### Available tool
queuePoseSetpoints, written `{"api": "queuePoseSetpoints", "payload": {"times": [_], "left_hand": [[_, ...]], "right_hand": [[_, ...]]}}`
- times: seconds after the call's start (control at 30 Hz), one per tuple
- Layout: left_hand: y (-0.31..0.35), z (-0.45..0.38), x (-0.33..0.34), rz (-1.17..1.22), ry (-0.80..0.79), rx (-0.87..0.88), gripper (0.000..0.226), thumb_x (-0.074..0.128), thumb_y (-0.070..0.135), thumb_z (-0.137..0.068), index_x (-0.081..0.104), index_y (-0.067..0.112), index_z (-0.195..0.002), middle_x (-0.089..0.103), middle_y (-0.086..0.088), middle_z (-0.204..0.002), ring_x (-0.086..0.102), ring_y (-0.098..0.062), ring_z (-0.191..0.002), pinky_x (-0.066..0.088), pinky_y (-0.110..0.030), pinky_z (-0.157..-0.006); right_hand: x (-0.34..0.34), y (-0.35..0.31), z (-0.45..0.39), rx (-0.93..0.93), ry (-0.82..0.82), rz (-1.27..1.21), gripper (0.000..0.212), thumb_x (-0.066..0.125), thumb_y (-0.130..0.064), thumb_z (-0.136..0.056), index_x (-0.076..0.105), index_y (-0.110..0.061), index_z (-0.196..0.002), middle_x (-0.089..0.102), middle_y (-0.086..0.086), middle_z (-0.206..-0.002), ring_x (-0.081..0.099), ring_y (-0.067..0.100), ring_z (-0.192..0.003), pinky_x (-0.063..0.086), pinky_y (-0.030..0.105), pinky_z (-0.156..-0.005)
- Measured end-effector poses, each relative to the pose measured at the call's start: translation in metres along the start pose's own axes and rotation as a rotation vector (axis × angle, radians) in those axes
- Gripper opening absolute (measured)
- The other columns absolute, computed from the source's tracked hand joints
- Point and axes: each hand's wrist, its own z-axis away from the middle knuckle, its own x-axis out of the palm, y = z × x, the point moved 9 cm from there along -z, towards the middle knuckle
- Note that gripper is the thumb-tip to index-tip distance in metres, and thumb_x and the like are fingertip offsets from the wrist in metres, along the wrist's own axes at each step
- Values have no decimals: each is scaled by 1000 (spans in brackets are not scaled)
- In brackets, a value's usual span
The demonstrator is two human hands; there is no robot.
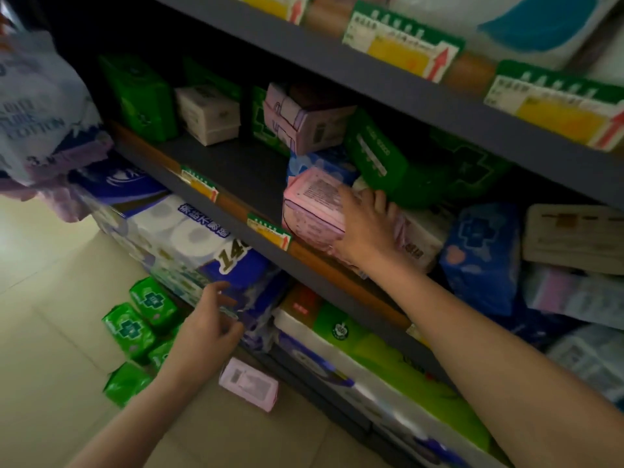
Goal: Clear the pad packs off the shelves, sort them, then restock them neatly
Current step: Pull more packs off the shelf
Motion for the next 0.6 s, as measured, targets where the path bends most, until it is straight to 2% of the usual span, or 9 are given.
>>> {"api": "queuePoseSetpoints", "payload": {"times": [0.1, 0.17, 0.2, 0.27, 0.33, 0.37, 0.47, 0.53, 0.6], "left_hand": [[6, 6, -7, 136, 66, 40, 73, 65, 6, -83, 24, 23, -142, 48, 2, -130, 56, -10, -98, 52, -33, -83], [22, 4, -20, 219, 67, 98, 90, 71, 12, -77, 15, 34, -144, 35, 14, -136, 44, -8, -116, 47, -31, -89], [29, 1, -28, 249, 52, 125, 99, 76, 17, -72, 11, 40, -144, 30, 18, -138, 38, -6, -121, 44, -28, -90], [43, -5, -43, 259, -23, 197, 117, 86, 36, -56, 8, 45, -143, 24, 19, -146, 34, -4, -128, 39, -33, -100], [53, -11, -54, 204, -131, 267, 134, 89, 52, -40, 5, 46, -144, 33, 11, -147, 39, -9, -131, 37, -43, -106], [53, -12, -58, 170, -182, 274, 137, 89, 52, -37, 5, 45, -145, 38, 11, -143, 43, -8, -129, 39, -40, -106], [50, -15, -71, 180, -240, 245, 124, 90, 45, -31, 26, 40, -138, 55, 29, -118, 55, 6, -109, 50, -13, -83], [39, -23, -86, 251, -167, 160, 108, 90, 47, -30, 44, 34, -126, 64, 13, -109, 65, -3, -93, 54, -17, -68], [20, -33, -101, 385, -56, 9, 78, 88, 26, -53, 49, 19, -121, 68, -5, -101, 70, -14, -74, 53, -18, -53]], "right_hand": [[-42, -2, 39, -66, 315, -11, 90, 80, -33, -65, 33, -23, -141, 42, 17, -134, 33, 32, -123, 32, 47, -98], [-62, -5, 60, -112, 393, -184, 88, 82, -40, -62, 37, -26, -137, 44, 13, -131, 32, 28, -120, 34, 46, -96], [-65, -11, 66, -163, 318, -299, 88, 80, -45, -63, 35, -29, -137, 42, 9, -132, 30, 25, -121, 32, 44, -97], [-57, -32, 74, -301, 37, -504, 87, 77, -47, -66, 30, -34, -138, 39, 1, -131, 28, 19, -121, 29, 39, -101], [-52, -56, 81, -453, -145, -574, 83, 77, -43, -68, 31, -35, -137, 39, -2, -127, 28, 16, -119, 28, 40, -101], [-51, -65, 80, -501, -169, -573, 82, 77, -41, -68, 32, -35, -137, 39, -3, -126, 28, 15, -118, 28, 40, -100], [-43, -86, 68, -580, -213, -569, 84, 77, -38, -68, 31, -35, -138, 39, -4, -129, 28, 13, -120, 28, 36, -100], [-34, -100, 49, -578, -300, -581, 89, 77, -37, -70, 24, -37, -142, 30, -2, -140, 21, 13, -128, 25, 35, -105], [-26, -102, 15, -471, -290, -526, 93, 76, -40, -74, 16, -39, -146, 10, -2, -154, 7, 18, -140, 17, 41, -112]]}}
